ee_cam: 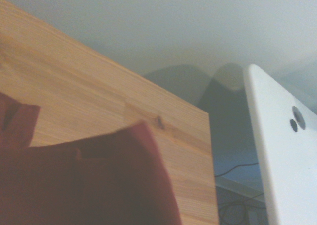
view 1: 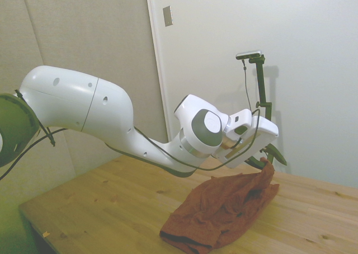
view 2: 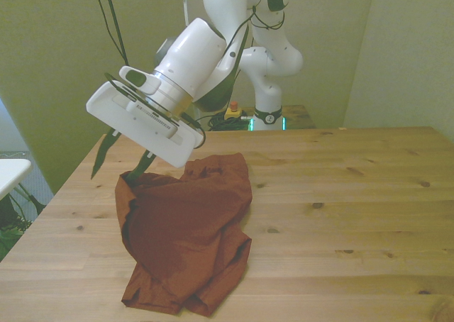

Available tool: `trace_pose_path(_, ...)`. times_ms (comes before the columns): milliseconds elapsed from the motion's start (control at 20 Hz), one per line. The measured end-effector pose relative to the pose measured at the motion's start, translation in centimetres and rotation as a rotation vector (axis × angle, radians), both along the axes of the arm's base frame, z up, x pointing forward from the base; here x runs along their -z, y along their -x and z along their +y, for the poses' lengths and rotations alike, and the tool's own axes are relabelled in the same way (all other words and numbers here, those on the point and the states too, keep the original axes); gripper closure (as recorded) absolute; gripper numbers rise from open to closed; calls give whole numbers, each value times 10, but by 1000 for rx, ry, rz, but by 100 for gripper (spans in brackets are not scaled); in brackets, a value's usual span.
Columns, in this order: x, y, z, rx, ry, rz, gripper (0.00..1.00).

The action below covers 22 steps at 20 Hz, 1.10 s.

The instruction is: Fold the shorts

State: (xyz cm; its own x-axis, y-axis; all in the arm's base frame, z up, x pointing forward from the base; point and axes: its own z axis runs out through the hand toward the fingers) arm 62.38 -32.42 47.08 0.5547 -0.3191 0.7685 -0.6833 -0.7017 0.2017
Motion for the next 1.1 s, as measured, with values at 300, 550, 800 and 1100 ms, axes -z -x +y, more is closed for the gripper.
trace_pose_path(300, -36, 0, -27, 13, -24, -58, 0)
trace_pose_path(550, -65, -3, 21, -30, -162, -58, 0)
trace_pose_path(800, -65, 34, 128, -28, -450, 42, 0)
trace_pose_path(1100, -43, 138, 192, 33, -823, 217, 0)
